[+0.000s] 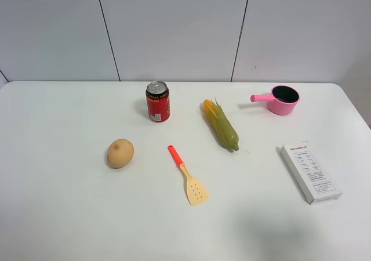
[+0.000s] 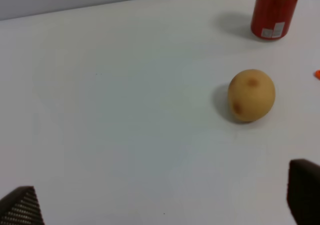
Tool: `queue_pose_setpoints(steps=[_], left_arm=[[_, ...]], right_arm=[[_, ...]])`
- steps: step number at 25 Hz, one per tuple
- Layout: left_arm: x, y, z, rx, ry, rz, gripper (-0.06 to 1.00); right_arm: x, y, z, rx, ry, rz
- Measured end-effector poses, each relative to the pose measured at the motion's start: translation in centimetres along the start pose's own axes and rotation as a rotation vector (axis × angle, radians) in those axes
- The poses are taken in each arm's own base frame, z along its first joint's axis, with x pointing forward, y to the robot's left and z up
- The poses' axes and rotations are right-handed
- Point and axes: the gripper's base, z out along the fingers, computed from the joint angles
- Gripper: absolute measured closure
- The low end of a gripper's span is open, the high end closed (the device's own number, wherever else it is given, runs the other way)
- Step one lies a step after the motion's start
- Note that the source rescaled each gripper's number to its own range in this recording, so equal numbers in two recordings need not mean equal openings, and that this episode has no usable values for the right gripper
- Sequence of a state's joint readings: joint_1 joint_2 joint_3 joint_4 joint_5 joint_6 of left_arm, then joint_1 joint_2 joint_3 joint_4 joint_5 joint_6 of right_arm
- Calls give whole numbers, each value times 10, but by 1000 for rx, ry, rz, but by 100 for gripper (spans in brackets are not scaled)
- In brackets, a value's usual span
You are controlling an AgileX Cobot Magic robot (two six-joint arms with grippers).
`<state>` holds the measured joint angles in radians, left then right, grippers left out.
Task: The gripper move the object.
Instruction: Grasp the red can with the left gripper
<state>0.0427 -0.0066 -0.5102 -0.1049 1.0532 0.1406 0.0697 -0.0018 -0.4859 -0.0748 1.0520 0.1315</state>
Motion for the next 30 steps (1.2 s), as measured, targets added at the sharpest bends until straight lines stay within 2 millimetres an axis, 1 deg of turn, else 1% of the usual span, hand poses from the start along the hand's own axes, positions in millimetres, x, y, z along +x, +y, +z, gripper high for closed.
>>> queue_pose_setpoints(steps=[30], left_arm=[[0,0,0,0,0,0,-6]], right_arm=[[0,0,0,0,0,0]])
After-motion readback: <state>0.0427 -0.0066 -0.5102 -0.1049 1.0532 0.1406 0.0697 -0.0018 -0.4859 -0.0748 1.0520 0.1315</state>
